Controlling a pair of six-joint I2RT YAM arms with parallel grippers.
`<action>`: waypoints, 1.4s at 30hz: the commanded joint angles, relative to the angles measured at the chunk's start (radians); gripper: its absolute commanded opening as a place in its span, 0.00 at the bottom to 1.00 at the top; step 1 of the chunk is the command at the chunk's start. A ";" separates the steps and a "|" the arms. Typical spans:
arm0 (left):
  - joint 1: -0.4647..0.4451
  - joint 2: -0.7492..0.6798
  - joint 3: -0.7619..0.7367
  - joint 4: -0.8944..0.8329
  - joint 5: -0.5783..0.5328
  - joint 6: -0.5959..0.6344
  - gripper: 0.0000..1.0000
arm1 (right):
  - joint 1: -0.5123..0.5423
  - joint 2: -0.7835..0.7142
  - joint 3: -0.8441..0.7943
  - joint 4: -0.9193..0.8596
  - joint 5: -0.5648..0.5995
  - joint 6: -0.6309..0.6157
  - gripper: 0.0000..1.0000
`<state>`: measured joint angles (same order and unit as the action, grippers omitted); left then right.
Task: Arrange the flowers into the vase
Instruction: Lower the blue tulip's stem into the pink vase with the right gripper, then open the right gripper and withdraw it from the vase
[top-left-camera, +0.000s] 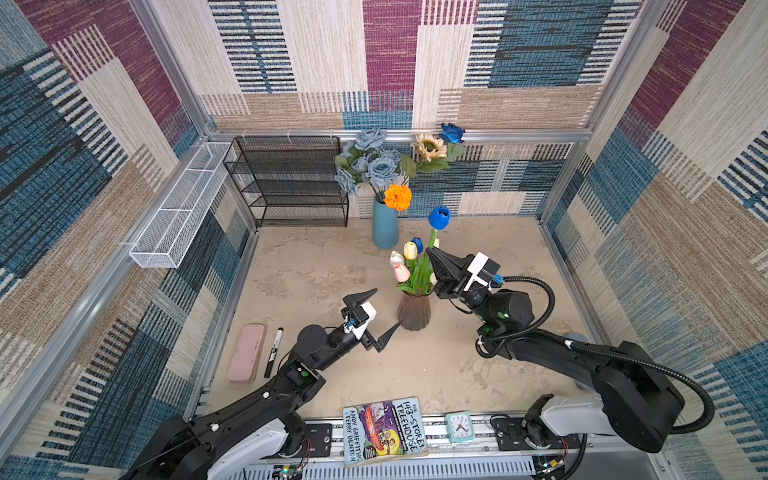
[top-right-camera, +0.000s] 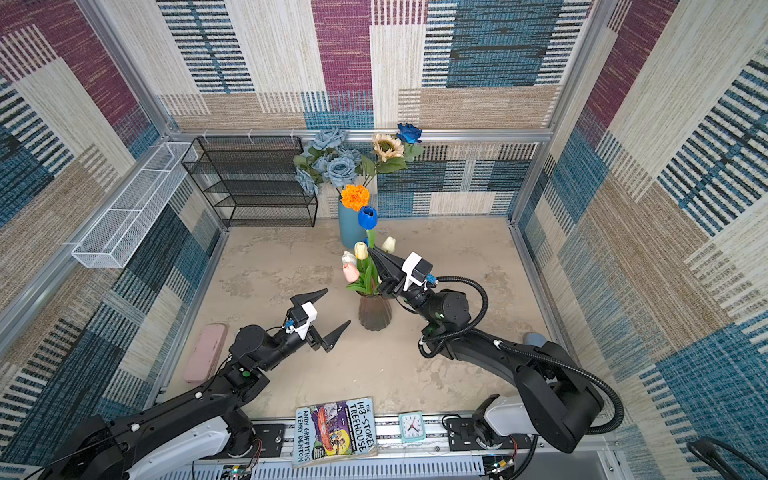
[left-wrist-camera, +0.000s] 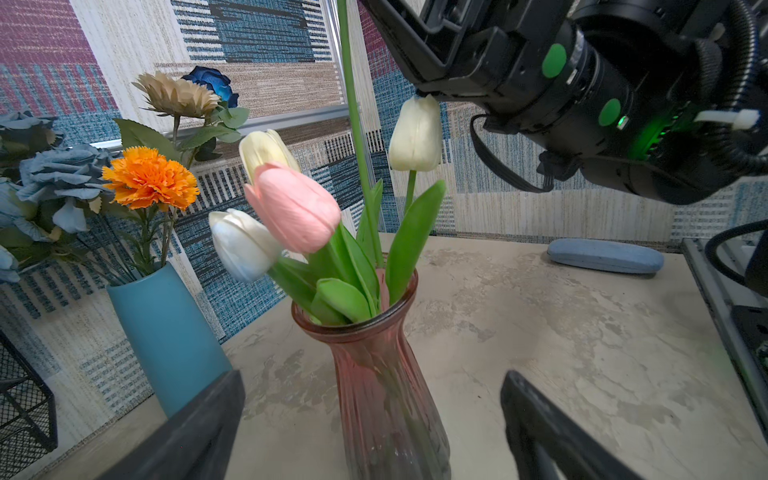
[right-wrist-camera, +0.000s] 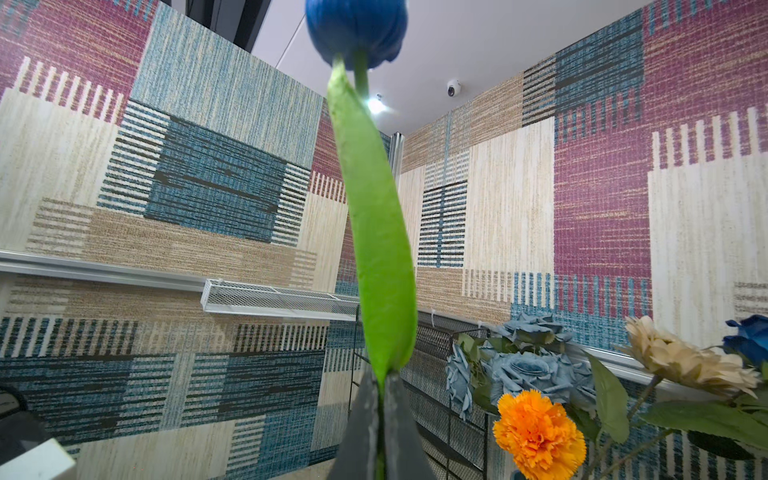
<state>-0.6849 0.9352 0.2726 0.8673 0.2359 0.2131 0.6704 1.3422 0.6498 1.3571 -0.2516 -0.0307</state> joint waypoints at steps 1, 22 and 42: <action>0.001 -0.004 -0.008 0.013 -0.014 0.013 0.99 | 0.001 0.007 0.021 -0.055 0.035 -0.091 0.00; 0.001 -0.041 -0.025 -0.005 -0.030 0.017 0.99 | 0.001 0.010 0.054 -0.197 0.041 -0.096 0.48; 0.002 -0.070 -0.005 -0.036 -0.003 0.012 0.99 | -0.010 -0.222 0.085 -0.440 0.099 -0.121 0.72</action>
<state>-0.6830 0.8757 0.2523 0.8406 0.2146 0.2127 0.6670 1.1446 0.7204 0.9867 -0.2001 -0.1726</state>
